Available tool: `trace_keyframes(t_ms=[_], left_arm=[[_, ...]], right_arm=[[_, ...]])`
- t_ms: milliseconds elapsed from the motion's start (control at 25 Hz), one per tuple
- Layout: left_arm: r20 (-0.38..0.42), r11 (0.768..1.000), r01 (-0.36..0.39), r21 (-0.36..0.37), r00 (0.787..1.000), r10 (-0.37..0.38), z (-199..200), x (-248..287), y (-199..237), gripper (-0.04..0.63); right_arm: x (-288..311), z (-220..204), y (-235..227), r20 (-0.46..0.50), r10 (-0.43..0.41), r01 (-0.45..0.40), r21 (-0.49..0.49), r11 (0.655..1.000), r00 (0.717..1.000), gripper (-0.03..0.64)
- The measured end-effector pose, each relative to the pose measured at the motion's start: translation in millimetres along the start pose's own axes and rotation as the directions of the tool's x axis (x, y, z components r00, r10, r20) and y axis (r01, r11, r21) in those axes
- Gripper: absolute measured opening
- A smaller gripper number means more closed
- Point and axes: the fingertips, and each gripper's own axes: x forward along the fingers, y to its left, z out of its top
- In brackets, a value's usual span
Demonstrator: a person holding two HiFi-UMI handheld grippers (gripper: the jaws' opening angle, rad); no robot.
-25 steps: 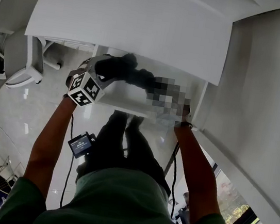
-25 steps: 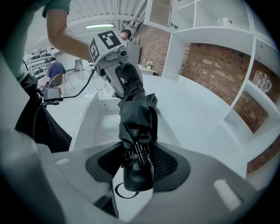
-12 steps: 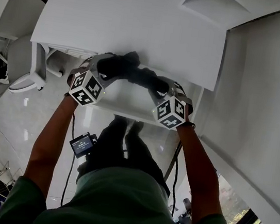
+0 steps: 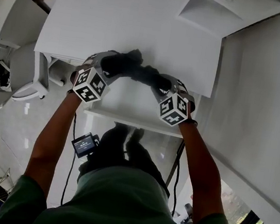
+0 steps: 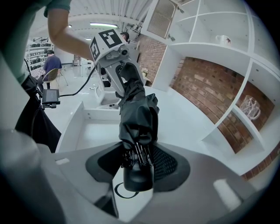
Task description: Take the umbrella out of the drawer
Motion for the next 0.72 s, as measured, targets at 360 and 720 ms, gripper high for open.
trace_keyframes(t_ms=[360, 720], left_arm=[[-0.006, 1.0, 0.007, 0.0, 1.0, -0.007, -1.9, 17.1, 38.2, 0.273], [-0.031, 1.0, 0.015, -0.024, 0.999, -0.016, -18.6, 39.9, 64.7, 0.271]], right_arm=[[22.1, 8.1, -34.7, -0.015, -0.009, 0.009, 0.0, 1.0, 1.0, 0.198], [54.7, 7.7, -56.5, -0.048, 0.001, -0.001, -0.002, 1.0, 0.999, 0.198]])
